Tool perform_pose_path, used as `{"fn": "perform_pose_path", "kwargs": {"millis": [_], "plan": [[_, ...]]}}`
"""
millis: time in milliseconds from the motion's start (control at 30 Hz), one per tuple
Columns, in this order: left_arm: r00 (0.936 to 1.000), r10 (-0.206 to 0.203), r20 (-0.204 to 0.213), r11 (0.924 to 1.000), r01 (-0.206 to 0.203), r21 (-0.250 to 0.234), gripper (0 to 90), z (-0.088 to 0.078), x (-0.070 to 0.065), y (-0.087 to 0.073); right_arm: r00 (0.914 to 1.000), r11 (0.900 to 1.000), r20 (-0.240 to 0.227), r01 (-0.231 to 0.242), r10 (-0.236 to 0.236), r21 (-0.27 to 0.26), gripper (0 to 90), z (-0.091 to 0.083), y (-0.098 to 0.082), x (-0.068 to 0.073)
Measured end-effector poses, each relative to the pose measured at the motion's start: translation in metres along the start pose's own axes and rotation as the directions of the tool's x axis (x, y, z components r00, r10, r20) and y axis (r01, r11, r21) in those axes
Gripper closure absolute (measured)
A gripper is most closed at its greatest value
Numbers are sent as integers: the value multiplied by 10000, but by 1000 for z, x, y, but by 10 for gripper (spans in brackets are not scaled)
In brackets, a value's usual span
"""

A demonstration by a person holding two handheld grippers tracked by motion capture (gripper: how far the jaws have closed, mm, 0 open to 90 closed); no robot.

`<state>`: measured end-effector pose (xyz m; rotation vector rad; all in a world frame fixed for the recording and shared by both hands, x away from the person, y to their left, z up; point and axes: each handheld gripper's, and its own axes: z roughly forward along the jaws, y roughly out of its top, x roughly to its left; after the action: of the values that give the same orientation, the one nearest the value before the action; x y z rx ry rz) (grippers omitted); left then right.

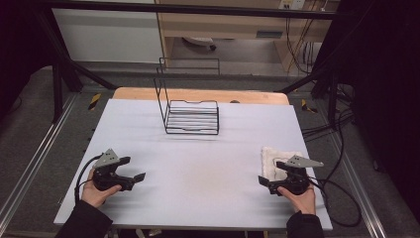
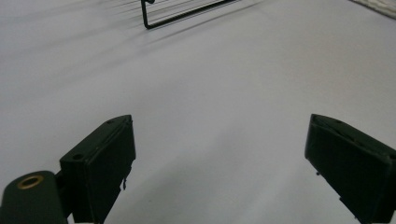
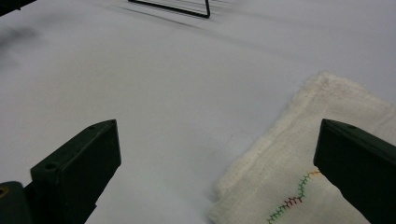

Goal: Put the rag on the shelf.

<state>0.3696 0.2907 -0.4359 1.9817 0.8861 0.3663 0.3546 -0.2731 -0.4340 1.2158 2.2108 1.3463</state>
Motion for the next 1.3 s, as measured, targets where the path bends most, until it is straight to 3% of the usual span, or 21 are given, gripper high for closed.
{"fn": "perform_pose_path", "kwargs": {"millis": [333, 467, 767, 800, 900, 1000, 1200, 1300], "plan": [[10000, 7, -91, 10000, -7, 18, 86, -1, 0, -1, 9999, 9999, 99, 57, -57, 84, 20, -3, 0, 1], [9999, -20, -108, 10000, 20, 8, 86, -1, 0, -1, 9993, 9992, 161, 327, -330, 224, 46, -3, 2, 2], [9999, 10, -126, 10000, -10, 43, 92, -1, -1, -1, 9981, 9949, 265, 535, -560, 852, 242, -4, -1, 5], [9999, 22, -125, 10000, -22, 44, 93, -1, -1, -1, 9976, 9938, 260, 611, -638, 931, 309, -5, -2, 6], [9999, 51, -139, 10000, -50, 80, 94, -1, -2, -1, 9966, 9912, 306, 729, -767, 1107, 362, -5, -4, 7], [9999, 52, -142, 10000, -51, 71, 95, -1, -2, -1, 9961, 9890, 387, 738, -793, 1281, 472, -4, -6, 8], [9999, 60, -150, 9999, -59, 93, 98, -1, -2, -1, 9913, 9802, 743, 947, -1090, 1737, 564, 0, -8, 6], [9999, 49, -158, 9999, -48, 94, 100, -1, -3, -1, 9852, 9691, 872, 1262, -1474, 2118, 603, 4, -10, 7]]}}
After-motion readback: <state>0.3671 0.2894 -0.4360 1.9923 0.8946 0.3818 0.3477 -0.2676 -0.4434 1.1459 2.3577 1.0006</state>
